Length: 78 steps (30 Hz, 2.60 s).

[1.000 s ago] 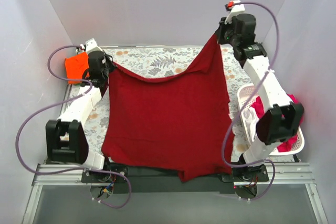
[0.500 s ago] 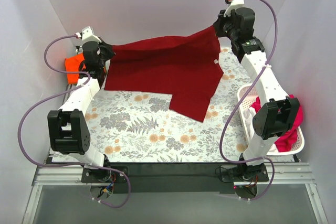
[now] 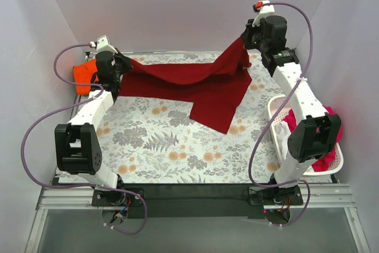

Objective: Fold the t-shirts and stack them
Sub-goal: Flatten the tshirt out

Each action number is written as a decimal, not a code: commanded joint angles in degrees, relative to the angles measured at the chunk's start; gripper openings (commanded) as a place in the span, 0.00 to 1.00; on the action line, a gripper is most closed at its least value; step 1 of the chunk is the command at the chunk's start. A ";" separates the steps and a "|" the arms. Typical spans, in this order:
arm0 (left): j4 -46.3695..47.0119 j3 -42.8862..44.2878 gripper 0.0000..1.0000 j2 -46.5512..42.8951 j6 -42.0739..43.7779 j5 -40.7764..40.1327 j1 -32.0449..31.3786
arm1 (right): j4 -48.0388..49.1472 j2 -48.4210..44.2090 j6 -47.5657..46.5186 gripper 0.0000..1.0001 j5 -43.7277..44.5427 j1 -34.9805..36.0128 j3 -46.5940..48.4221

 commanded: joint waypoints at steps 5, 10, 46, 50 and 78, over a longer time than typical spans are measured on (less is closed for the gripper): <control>-0.09 -2.12 0.00 -5.27 1.04 0.60 0.33 | 3.41 -9.39 0.84 0.01 1.20 -0.25 -7.08; 0.18 -6.41 0.00 -9.21 0.08 2.71 0.33 | 3.85 -18.35 3.22 0.01 -0.72 -0.25 -17.17; -22.76 -1.41 0.00 -34.80 -4.58 14.94 0.24 | 8.42 -46.94 15.26 0.01 -14.81 9.30 -49.27; -22.24 -3.79 0.00 -33.92 -4.50 8.53 0.24 | 10.79 -36.95 12.89 0.01 -3.91 23.46 -48.58; -20.21 -8.54 0.00 -31.55 -3.88 -1.86 0.33 | 19.76 13.36 8.76 0.52 0.24 55.30 -26.17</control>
